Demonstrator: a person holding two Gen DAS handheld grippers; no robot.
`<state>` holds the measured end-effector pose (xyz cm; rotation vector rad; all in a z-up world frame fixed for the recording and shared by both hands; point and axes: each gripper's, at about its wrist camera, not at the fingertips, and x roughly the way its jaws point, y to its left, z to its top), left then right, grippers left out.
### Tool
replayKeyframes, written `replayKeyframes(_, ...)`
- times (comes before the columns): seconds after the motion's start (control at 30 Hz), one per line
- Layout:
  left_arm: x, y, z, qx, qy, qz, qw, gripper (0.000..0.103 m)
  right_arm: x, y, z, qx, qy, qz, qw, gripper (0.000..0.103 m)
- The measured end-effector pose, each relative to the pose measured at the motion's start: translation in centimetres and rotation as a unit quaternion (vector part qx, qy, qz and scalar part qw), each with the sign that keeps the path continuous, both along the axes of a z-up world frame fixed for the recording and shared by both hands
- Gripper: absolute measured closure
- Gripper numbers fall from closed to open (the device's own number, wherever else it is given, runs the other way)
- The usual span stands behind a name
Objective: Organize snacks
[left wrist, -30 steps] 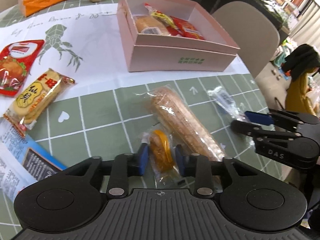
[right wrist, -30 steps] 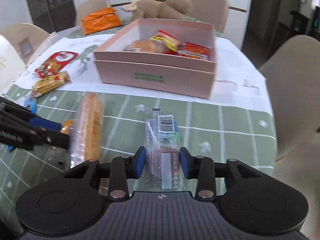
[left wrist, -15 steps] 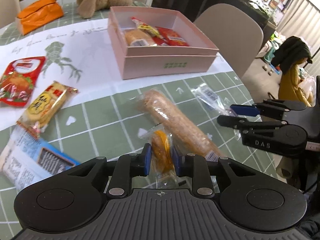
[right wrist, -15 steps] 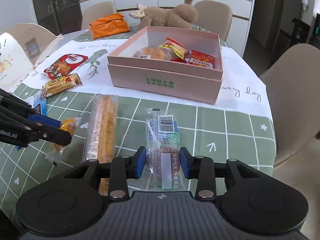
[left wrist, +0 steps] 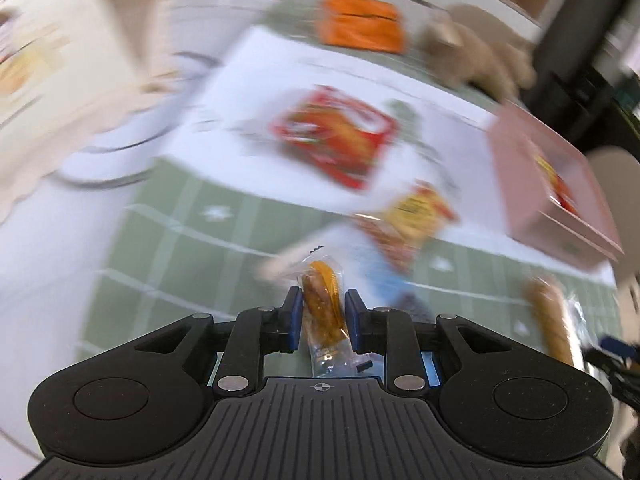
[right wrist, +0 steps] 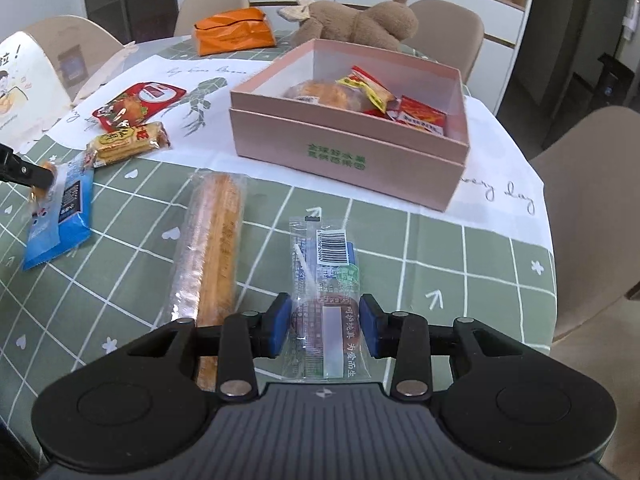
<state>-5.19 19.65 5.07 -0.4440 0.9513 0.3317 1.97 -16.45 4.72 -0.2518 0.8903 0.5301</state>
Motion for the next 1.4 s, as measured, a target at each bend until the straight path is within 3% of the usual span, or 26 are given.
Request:
replayKeyframes(0.1,-0.4,2.5,0.2,-0.026,-0.016,0.034,0.999,0.076,0.4,0.5,1.7,0.032,0.006,0.013,0.999,0.055)
replayKeyframes(0.2,0.6,4.3,1.5,-0.017,-0.054,0.049,0.9972,0.076,1.1,2.2,4.4,0.075,0.009,0.039,0.996,0.049)
replayKeyframes(0.3,2.0,5.8,2.6,-0.008,-0.082,0.049,0.9953,0.076,2.7,5.6,7.9,0.123,0.005,0.078,0.989,0.034)
replayKeyframes(0.37,3.8,7.0,2.5,-0.007,-0.095,0.045,0.9944,0.076,4.2,8.4,9.3,0.155,0.021,0.094,0.983,0.025)
replayKeyframes(0.47,7.3,9.1,1.9,-0.003,-0.103,0.048,0.9935,0.076,7.5,13.4,9.5,0.211,0.07,0.114,0.968,0.025)
replayKeyframes(0.6,12.6,10.7,-0.5,-0.002,-0.087,0.03,0.9957,0.076,9.8,19.3,7.2,0.167,0.07,0.084,0.98,0.025)
replayKeyframes(0.73,15.8,9.4,-2.8,0.003,-0.058,-0.038,0.9976,0.076,10.1,20.8,5.5,0.131,0.065,0.09,0.985,0.025)
replayKeyframes(0.93,13.4,5.1,-3.7,-0.069,-0.051,-0.12,0.989,0.076,12.1,19.3,3.6,0.157,0.096,0.028,0.982,0.025)
replayKeyframes(1.07,9.6,4.5,-3.5,-0.092,-0.055,-0.086,0.9905,0.077,12.1,21.6,2.2,0.138,0.097,0.031,0.985,0.025)
replayKeyframes(1.27,3.8,5.7,-2.0,-0.105,-0.072,-0.008,0.9918,0.078,13.2,26.7,-0.2,0.079,-0.002,0.036,0.996,0.025)
replayKeyframes(1.4,0.8,5.5,-1.6,-0.114,-0.068,0.001,0.9912,0.078,15.3,28.1,-2.6,0.047,0.006,0.032,0.998,0.021)
